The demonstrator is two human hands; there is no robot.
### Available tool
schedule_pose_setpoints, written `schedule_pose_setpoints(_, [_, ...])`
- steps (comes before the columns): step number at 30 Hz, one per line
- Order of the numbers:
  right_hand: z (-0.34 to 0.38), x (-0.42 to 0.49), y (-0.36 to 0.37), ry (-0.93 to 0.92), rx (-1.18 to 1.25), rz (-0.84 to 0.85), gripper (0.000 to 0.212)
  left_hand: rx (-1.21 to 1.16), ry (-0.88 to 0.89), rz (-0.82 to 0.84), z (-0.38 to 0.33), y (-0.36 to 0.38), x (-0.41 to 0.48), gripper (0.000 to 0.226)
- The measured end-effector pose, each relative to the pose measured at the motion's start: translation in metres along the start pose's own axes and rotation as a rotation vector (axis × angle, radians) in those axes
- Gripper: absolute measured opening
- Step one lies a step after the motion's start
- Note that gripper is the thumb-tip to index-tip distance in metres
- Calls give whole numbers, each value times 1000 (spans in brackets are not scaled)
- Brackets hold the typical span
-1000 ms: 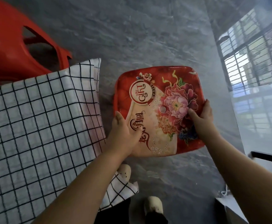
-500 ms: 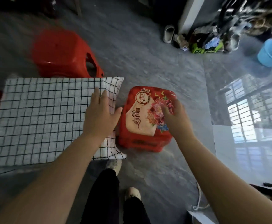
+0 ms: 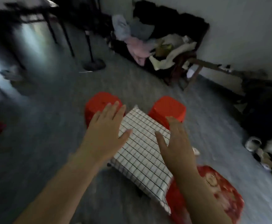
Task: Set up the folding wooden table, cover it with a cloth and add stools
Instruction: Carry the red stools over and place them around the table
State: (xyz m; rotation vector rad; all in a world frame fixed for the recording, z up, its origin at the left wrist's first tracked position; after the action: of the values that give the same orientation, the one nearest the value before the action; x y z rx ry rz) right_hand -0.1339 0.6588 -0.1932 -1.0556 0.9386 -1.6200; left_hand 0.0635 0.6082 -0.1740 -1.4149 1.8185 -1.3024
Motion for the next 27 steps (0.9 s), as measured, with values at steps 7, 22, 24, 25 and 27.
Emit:
schedule_pose_setpoints(7, [244,60,78,-415,61,139,66,39,-425,-179,198,-131,-72,81])
schedule_pose_setpoints(22, [630,129,256,-771,156,317,61,101,-915,-310,557,-284,-146,75])
schedule_pose_setpoints(24, [659,157,278,-786,152,326,60,87,-941,-318,594,-289,-128,76])
schedule_pose_setpoints(25, [673,172,290,-793,150,335,60,76,-958,-322,613,-291,-119,76])
schedule_pose_setpoints(27, [702,205,318,-821,147,358,61,63,-1002,-330,653,-295,-98,76])
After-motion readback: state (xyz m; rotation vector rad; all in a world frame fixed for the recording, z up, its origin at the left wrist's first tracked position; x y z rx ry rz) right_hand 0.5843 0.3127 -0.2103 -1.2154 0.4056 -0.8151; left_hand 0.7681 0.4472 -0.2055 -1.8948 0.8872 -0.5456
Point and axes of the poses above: each hand's wrist, its own x-axis towards the middle knuckle, its own y-axis out of the palm, z = x × y, the point moved 1 cm from there along x, towards the middle knuckle, and after that the axes turned 14 degrees about -x, right-handed, at the moved point
